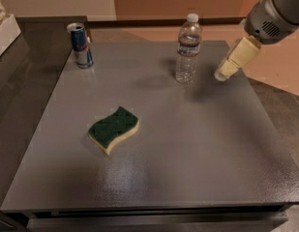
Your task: Move water bottle near sponge
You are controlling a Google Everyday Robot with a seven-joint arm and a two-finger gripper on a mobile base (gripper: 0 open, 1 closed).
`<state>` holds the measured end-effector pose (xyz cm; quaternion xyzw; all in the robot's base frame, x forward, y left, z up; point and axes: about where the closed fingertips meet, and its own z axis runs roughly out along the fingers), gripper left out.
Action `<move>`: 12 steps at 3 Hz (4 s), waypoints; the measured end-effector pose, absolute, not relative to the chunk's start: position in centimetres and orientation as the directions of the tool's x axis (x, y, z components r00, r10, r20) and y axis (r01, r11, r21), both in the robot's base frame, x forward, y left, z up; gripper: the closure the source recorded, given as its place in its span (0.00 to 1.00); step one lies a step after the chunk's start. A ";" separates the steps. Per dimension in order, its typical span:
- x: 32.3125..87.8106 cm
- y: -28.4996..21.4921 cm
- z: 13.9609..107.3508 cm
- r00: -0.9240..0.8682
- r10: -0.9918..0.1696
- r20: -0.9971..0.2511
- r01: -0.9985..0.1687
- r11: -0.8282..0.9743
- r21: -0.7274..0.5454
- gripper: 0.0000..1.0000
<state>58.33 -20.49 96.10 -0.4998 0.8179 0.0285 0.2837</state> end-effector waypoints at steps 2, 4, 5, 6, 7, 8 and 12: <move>64.3 -17.6 95.0 -0.334 -0.729 -0.597 -0.823 0.534 -0.192 0.00; 67.7 -13.6 94.0 -0.286 -0.686 -0.669 -0.854 0.499 -0.147 0.00; 67.7 -12.3 93.9 -0.277 -0.674 -0.685 -0.872 0.476 -0.116 0.17; 67.2 -11.7 94.3 -0.272 -0.664 -0.696 -0.884 0.459 -0.093 0.39; 66.3 -11.3 95.2 -0.258 -0.661 -0.705 -0.898 0.433 -0.078 0.63; 64.5 -9.9 96.4 -0.215 -0.663 -0.717 -0.924 0.376 -0.070 0.86; 55.4 -0.1 97.1 0.040 -0.666 -0.745 -0.997 0.024 -0.075 1.00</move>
Offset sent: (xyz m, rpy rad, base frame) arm 0.0953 0.0488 -0.0154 0.2090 -0.0444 0.0022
